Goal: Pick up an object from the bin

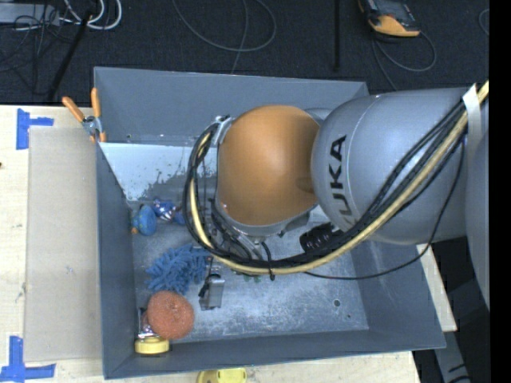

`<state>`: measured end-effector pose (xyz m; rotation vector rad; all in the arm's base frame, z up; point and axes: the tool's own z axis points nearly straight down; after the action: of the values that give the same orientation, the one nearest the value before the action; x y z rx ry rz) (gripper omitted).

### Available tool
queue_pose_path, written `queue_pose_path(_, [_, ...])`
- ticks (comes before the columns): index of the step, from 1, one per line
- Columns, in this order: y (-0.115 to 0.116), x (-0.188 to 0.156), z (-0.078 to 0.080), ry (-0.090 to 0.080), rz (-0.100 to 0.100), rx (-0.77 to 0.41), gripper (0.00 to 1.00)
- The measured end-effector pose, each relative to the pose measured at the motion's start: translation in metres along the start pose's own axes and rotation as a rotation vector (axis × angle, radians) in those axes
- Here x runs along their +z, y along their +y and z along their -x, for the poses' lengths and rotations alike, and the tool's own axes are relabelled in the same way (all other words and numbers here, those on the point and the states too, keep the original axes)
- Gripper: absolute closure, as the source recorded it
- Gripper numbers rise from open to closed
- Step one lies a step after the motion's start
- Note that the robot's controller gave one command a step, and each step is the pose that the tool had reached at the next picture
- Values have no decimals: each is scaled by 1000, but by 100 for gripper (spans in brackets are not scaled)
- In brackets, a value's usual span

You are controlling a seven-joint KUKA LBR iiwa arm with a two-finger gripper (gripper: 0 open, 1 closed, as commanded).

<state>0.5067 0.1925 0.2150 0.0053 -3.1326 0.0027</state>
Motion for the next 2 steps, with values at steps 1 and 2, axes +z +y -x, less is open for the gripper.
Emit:
queue_pose_path(1, [-1, -5, 2, -7, 1, 5, 0])
queue_pose_path(2, [4, 34, 28, -18, 4, -45, 0])
